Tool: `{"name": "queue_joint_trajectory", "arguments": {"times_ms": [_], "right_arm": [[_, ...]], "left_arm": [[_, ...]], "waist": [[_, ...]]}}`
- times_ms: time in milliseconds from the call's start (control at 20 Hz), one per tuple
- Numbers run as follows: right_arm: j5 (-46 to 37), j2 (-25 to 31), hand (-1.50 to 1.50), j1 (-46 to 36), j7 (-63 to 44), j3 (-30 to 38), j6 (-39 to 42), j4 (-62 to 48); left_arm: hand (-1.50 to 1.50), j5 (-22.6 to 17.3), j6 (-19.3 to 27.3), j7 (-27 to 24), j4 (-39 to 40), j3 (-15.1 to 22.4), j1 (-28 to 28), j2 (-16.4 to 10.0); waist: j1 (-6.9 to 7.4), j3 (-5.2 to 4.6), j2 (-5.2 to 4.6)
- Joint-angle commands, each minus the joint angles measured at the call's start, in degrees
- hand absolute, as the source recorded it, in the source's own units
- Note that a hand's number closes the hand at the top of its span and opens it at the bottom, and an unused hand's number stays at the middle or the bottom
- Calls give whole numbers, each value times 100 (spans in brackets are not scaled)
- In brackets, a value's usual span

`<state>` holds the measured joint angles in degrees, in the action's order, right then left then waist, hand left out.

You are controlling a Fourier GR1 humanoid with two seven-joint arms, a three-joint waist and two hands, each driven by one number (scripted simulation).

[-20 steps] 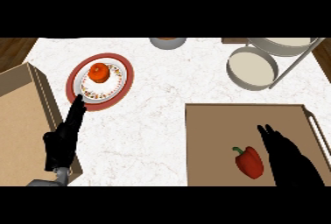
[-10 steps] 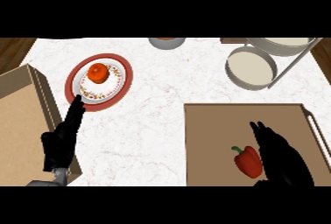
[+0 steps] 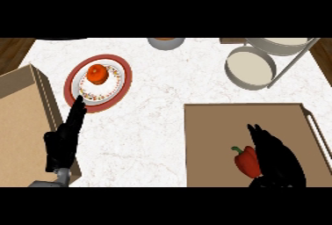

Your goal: Pick the bell pepper from the tray and place it in the tiered basket

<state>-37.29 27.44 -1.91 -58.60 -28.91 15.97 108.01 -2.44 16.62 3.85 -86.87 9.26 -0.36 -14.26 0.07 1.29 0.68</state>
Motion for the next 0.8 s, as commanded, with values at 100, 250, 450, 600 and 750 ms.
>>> {"name": "queue_joint_trajectory", "arguments": {"times_ms": [100,250,450,600,750], "right_arm": [[-20,-296,-150,-37,-346,-41,229,-486],[71,-254,-150,-59,-116,188,246,-645],[-267,-257,150,303,139,23,-84,-648],[-458,-496,150,-27,276,-45,-148,-1020],[-276,-349,150,110,865,157,-248,-1048]], "left_arm": [[0,-54,-19,-123,541,80,377,310],[0,73,11,-143,410,154,581,332],[0,24,-67,-305,637,60,553,417],[0,178,17,-181,556,164,523,513],[0,171,-92,-88,304,173,706,439]], "waist": [[21,-135,-89],[38,-132,-81],[-32,-134,-76],[29,-131,-85],[24,-127,-77]]}}
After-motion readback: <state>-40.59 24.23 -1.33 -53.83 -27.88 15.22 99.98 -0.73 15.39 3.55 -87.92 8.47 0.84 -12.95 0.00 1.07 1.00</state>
